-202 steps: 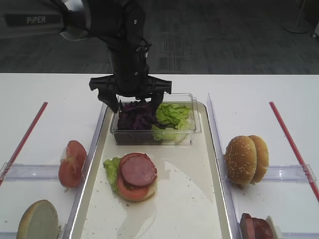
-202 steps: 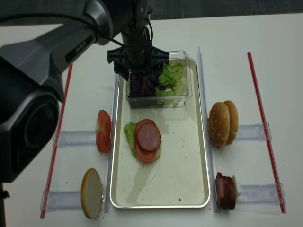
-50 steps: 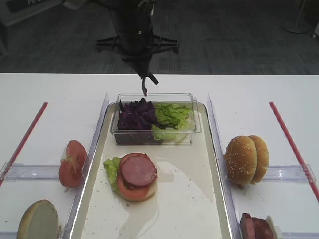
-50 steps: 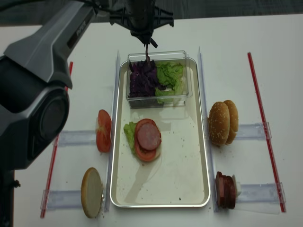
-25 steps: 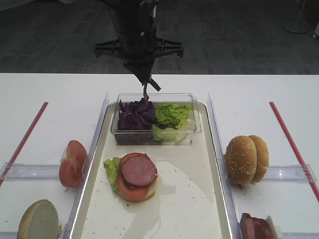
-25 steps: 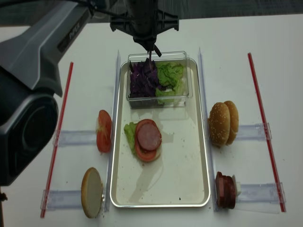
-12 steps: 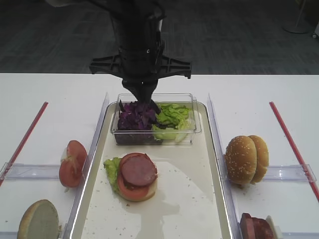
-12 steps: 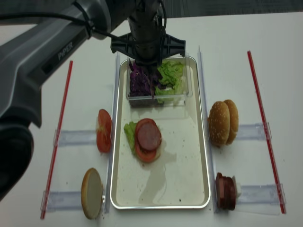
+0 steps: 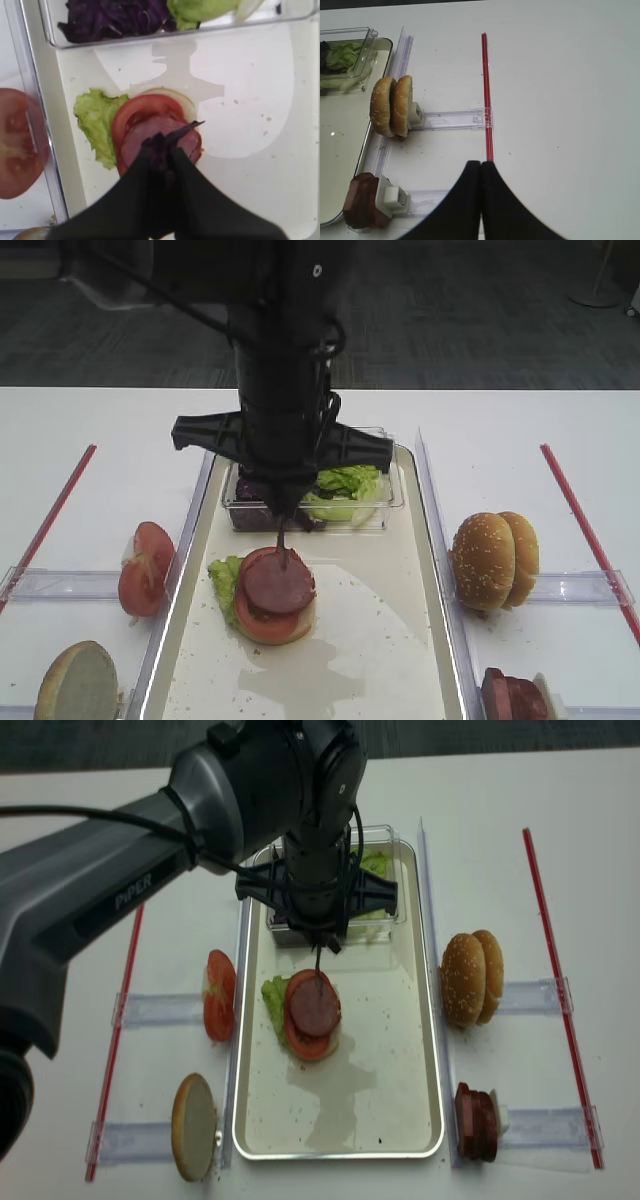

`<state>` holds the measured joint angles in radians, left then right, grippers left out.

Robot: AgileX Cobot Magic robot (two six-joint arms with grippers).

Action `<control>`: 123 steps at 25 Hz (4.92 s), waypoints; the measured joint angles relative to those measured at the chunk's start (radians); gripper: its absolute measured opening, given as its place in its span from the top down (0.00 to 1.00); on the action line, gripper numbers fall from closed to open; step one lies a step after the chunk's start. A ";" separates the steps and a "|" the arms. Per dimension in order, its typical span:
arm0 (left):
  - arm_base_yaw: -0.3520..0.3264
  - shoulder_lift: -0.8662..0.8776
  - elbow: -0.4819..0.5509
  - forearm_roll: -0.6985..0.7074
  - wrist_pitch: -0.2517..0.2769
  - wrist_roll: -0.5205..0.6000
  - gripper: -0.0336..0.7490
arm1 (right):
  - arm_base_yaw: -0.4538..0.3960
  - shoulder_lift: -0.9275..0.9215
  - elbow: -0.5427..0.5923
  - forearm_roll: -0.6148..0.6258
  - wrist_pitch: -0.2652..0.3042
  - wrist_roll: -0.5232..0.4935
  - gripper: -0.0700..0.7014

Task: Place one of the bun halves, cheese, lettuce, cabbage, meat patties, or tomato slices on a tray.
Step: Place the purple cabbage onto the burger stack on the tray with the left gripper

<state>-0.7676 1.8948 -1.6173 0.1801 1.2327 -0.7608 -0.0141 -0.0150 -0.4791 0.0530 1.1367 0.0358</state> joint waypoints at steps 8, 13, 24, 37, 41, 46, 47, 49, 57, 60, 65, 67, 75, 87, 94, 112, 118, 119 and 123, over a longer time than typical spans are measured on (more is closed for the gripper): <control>-0.016 -0.002 0.061 0.001 -0.006 -0.009 0.90 | 0.000 0.000 0.000 0.000 0.000 0.000 0.86; -0.016 -0.002 0.061 0.001 -0.008 -0.005 0.90 | 0.000 0.000 0.000 0.000 0.000 0.000 0.86; 0.004 -0.002 0.068 -0.006 -0.010 0.019 0.90 | 0.000 0.000 0.000 0.000 0.000 0.000 0.86; 0.004 -0.006 0.176 -0.075 -0.058 0.042 0.90 | 0.000 0.000 0.000 0.000 0.000 0.000 0.86; 0.004 -0.006 0.176 -0.081 -0.083 0.047 0.90 | 0.000 0.000 0.000 0.000 0.000 0.000 0.86; 0.010 -0.006 0.178 -0.085 -0.118 0.059 0.90 | 0.000 0.000 0.000 0.000 0.000 0.000 0.86; 0.015 -0.004 0.178 -0.087 -0.119 0.063 0.90 | 0.000 0.000 0.000 0.000 0.000 0.000 0.86; 0.015 0.002 0.178 -0.087 -0.122 0.067 0.90 | 0.000 0.000 0.000 0.000 0.000 0.000 0.86; 0.015 0.019 0.180 -0.107 -0.170 0.093 0.90 | 0.000 0.000 0.000 0.000 0.000 0.000 0.86; 0.026 0.019 0.180 -0.110 -0.170 0.095 0.90 | 0.000 0.000 0.000 0.000 0.000 0.000 0.86; 0.038 0.019 0.180 -0.110 -0.157 0.097 0.90 | 0.000 0.000 0.000 0.000 0.000 0.000 0.86; 0.038 0.019 0.180 -0.110 -0.155 0.097 0.90 | 0.000 0.000 0.000 0.000 0.000 0.000 0.86; 0.038 0.019 0.180 -0.110 -0.155 0.098 0.90 | 0.000 0.000 0.000 0.000 0.000 0.000 0.86; 0.038 0.019 0.180 -0.110 -0.155 0.098 0.67 | 0.000 0.000 0.000 0.000 0.000 0.000 0.86; 0.038 0.019 0.180 -0.110 -0.151 0.098 0.63 | 0.000 0.000 0.000 0.000 0.000 0.000 0.86; 0.038 -0.003 0.180 -0.082 -0.148 0.098 0.54 | 0.000 0.000 0.000 0.000 0.000 0.000 0.86; 0.038 -0.012 0.180 -0.073 -0.133 0.098 0.54 | 0.000 0.000 0.000 0.000 0.000 0.000 0.86; 0.038 -0.012 0.180 -0.073 -0.131 0.098 0.54 | 0.000 0.000 0.000 0.000 0.000 0.000 0.86; 0.038 -0.012 0.180 -0.073 -0.131 0.098 0.54 | 0.000 0.000 0.000 0.000 0.000 0.000 0.86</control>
<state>-0.7292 1.8826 -1.4369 0.1070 1.1013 -0.6624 -0.0141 -0.0150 -0.4791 0.0530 1.1367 0.0358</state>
